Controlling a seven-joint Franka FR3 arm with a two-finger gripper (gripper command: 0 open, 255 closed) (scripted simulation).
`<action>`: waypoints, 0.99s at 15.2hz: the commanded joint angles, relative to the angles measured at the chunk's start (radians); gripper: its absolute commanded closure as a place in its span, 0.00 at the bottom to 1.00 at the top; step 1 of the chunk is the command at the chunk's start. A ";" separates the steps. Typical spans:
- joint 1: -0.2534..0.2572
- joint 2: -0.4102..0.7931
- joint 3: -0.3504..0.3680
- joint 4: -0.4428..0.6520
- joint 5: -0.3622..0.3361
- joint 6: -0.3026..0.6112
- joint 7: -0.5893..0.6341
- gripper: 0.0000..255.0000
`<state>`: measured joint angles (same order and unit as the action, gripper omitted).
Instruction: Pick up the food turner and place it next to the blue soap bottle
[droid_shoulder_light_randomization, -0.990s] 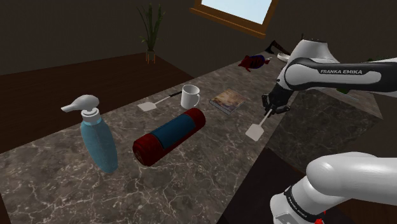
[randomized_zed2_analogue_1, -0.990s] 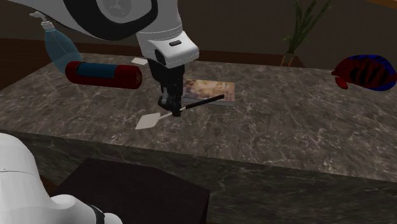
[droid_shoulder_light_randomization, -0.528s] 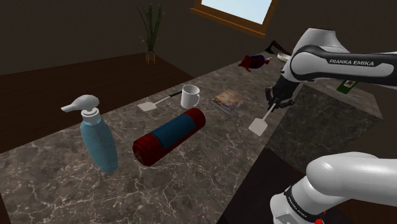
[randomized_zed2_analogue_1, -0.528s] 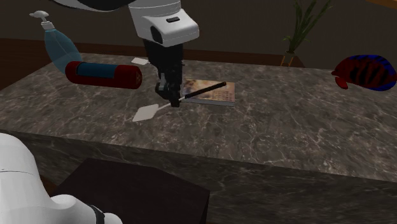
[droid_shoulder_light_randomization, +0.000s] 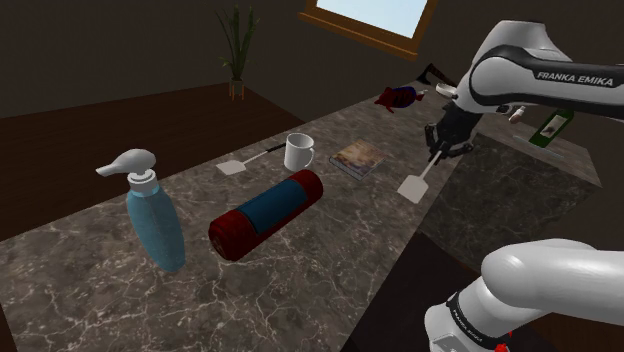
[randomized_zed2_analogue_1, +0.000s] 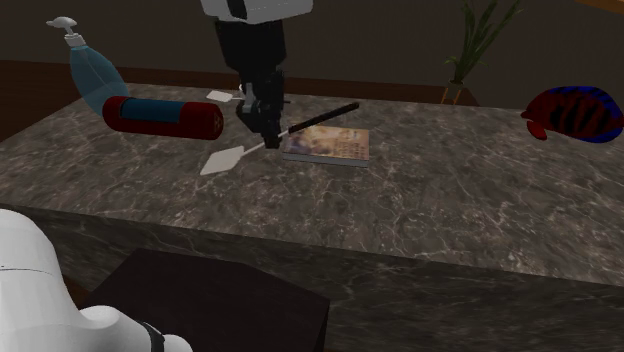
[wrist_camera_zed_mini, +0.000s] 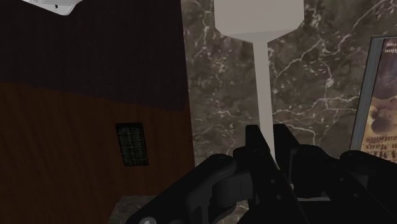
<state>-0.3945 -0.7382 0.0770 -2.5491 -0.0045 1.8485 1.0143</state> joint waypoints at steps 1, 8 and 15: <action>0.000 0.003 0.000 0.031 0.000 -0.028 -0.001 1.00; -0.002 0.008 -0.003 0.128 -0.002 -0.120 -0.004 1.00; -0.004 0.024 -0.005 0.233 -0.004 -0.209 -0.008 1.00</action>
<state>-0.3985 -0.7160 0.0720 -2.3345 -0.0086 1.6560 1.0071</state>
